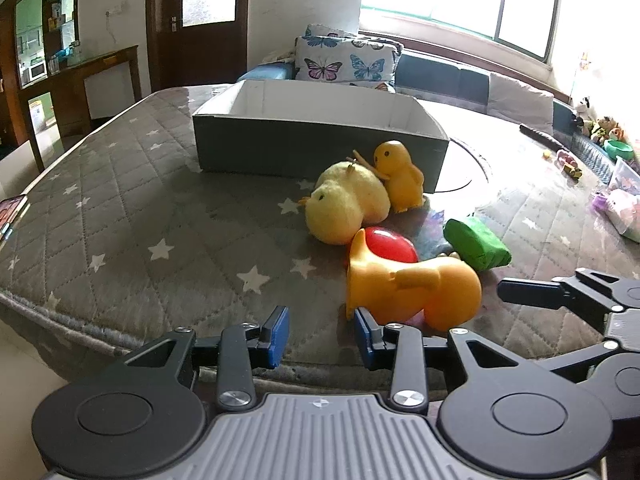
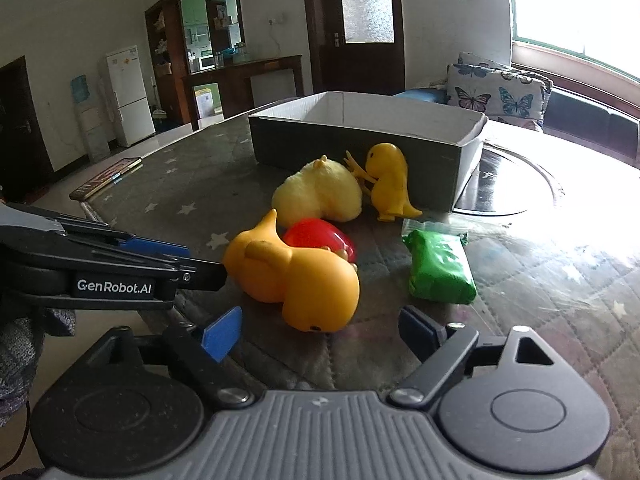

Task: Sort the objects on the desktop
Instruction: 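Move the left gripper down toward the orange rubber toy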

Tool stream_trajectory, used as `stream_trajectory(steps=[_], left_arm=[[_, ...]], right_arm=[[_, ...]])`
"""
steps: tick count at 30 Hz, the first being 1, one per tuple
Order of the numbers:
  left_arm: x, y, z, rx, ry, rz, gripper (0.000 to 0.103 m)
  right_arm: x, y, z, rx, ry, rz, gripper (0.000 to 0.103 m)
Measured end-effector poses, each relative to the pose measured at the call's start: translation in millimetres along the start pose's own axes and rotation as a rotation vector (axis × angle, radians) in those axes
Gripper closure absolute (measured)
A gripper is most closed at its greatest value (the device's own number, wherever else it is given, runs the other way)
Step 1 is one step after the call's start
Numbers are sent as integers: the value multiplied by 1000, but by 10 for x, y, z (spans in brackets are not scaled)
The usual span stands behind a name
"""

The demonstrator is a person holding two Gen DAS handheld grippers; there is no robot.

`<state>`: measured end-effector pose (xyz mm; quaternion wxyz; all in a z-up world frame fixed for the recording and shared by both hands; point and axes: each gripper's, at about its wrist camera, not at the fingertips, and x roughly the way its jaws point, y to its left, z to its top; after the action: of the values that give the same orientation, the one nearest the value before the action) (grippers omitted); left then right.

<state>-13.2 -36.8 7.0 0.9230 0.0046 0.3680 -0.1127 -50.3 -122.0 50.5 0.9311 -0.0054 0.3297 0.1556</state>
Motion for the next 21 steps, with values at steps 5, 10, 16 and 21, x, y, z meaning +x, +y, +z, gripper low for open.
stream_trajectory(steps=[5, 10, 16, 21], left_arm=[[-40, 17, 47, -8, -14, -20, 65], [-62, 49, 122, -33, -25, -56, 65], [-37, 77, 229, -61, -31, -109, 65], [52, 138, 326, -110, -9, -159, 65]], right_arm=[[38, 2, 25, -1, 0, 7, 21], [75, -10, 47, 1, 2, 15, 27], [101, -29, 84, 9, 0, 28, 36], [125, -37, 98, 11, 4, 38, 44]])
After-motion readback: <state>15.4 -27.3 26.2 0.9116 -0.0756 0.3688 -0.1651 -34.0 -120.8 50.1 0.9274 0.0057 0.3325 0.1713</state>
